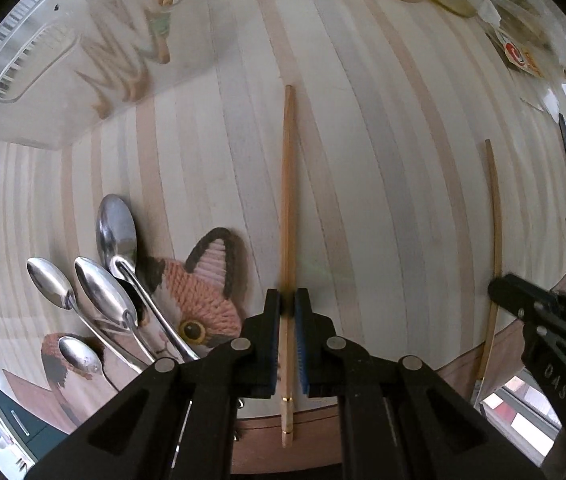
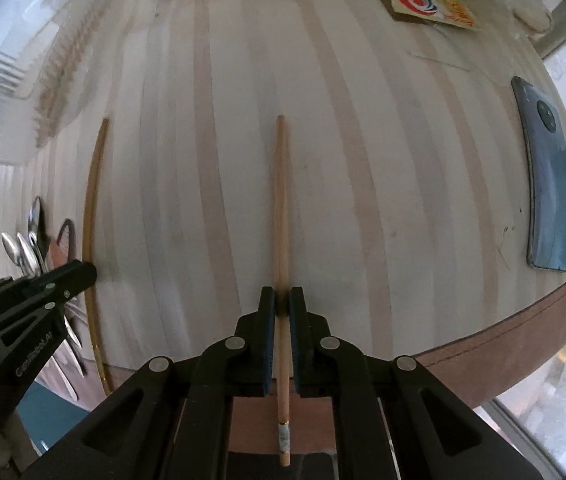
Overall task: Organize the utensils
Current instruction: 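Lift the held chopsticks off the cloth with both tools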
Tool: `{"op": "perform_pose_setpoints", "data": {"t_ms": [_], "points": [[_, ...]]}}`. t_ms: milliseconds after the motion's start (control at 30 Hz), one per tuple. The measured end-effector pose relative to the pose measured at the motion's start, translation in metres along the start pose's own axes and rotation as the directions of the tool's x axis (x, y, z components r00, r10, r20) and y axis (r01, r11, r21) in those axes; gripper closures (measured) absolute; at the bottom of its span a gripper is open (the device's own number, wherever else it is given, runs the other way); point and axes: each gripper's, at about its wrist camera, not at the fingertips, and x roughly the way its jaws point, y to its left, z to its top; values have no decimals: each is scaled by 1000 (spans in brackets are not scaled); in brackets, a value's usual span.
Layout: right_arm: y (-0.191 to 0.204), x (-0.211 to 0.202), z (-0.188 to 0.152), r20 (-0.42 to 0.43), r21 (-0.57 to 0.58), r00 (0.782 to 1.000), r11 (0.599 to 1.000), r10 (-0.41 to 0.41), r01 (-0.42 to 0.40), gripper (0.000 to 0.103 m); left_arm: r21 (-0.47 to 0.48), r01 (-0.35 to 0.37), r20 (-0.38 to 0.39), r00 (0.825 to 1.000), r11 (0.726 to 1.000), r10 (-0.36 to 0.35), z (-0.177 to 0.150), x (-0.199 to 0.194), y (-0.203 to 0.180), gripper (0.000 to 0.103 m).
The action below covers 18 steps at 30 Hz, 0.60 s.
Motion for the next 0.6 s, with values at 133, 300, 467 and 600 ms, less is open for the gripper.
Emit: {"op": "perform_pose_setpoints", "data": {"t_ms": [133,300,467,600], "points": [[3,1,-1,-57,-8,998,1000,-2,2,86,6,-1,-4,1000,1000,1,4,1,0,97],[1,1,-11,-45,-16,999,1000,-26,26,86,10,-1,-7,1000,1000,1,2,0,-2,97],[13,5,-21,-39,-12,998,999,-48,47,85,8,2,-5,1000,1000,-2,4,0,-3,97],[28,9,-37,-24,-21,998,998,-65,64,85,8,5,2,1000,1000,-5,3,-1,-1,97]]}}
